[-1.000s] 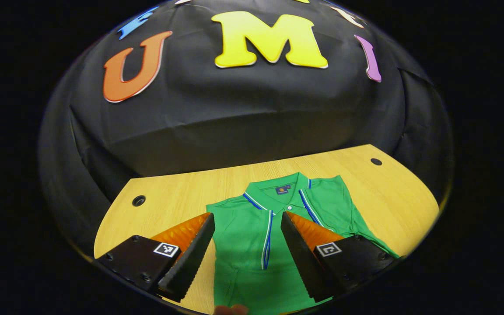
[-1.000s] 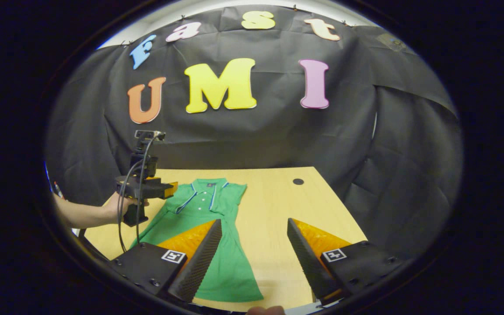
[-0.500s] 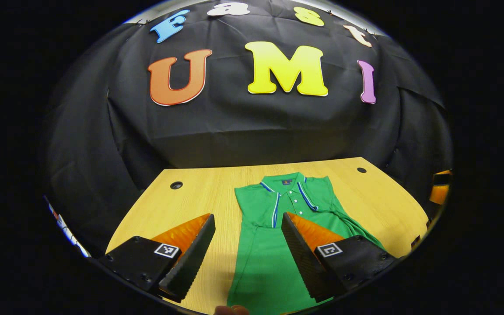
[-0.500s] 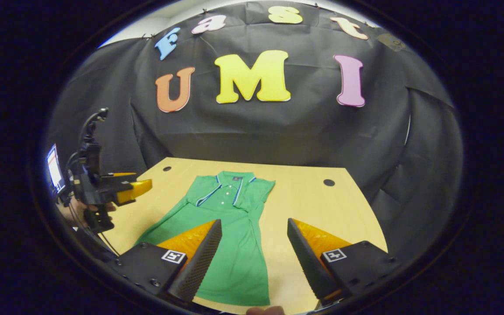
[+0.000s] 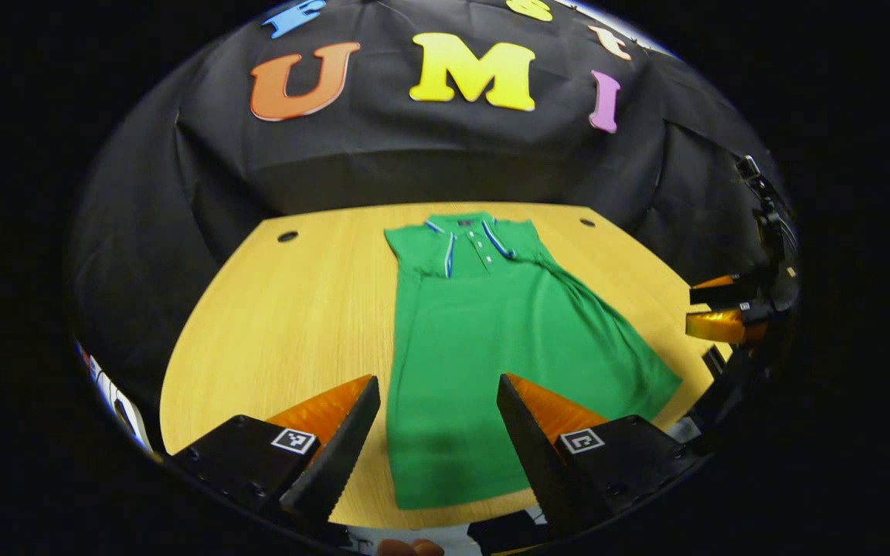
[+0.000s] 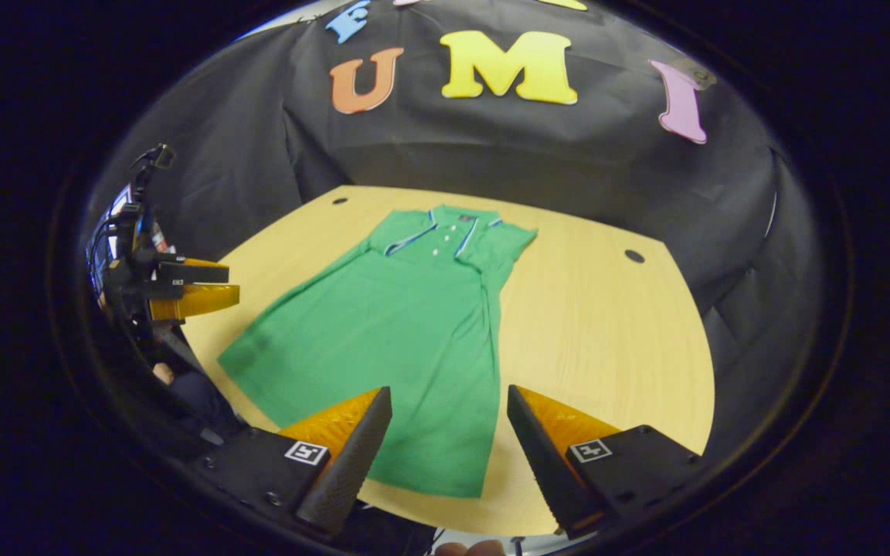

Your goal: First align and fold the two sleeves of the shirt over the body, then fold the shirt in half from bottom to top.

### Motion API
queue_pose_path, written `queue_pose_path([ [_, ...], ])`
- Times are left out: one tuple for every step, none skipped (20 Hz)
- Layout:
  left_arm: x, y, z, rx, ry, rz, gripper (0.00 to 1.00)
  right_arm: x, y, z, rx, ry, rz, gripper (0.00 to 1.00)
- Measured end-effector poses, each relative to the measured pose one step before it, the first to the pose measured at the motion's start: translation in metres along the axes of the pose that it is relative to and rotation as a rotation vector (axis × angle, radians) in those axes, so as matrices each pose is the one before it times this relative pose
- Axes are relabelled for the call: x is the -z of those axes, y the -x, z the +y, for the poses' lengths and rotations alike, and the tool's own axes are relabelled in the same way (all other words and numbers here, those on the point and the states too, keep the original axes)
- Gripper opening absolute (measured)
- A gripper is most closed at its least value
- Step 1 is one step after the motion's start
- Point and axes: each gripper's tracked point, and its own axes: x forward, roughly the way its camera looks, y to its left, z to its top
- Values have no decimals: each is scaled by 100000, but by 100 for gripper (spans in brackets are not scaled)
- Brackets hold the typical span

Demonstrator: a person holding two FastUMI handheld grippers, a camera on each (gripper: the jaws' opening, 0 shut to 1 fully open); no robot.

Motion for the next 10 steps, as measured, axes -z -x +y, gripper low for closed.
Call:
queue_pose_path([
  [2048,268,138,274,-1912,4413,99,1733,2,-8,-443,9,3931,94],
  [1615,209,136,36,-1384,3660,99,1568,-29,46,-545,-407,3548,94],
  [1343,-73,57,421,-223,3187,99,1338,-203,-38,-328,-505,3547,97],
  [956,-196,37,498,529,2211,99,1006,-387,-53,155,-301,2471,97],
  [926,-35,43,708,611,2000,99,1078,-325,-108,943,427,2723,97],
  [348,-721,123,6,-71,1493,99,878,-460,-101,820,744,2420,94],
  [465,-236,132,-648,-906,1524,99,942,-496,121,763,799,2442,97],
  [517,46,201,-967,-781,1168,99,507,-350,136,471,403,1415,97],
  [478,-94,222,-562,84,1090,99,308,-343,262,-152,114,1052,97],
  [683,-119,133,-366,431,896,99,153,-273,184,72,305,461,94],
])
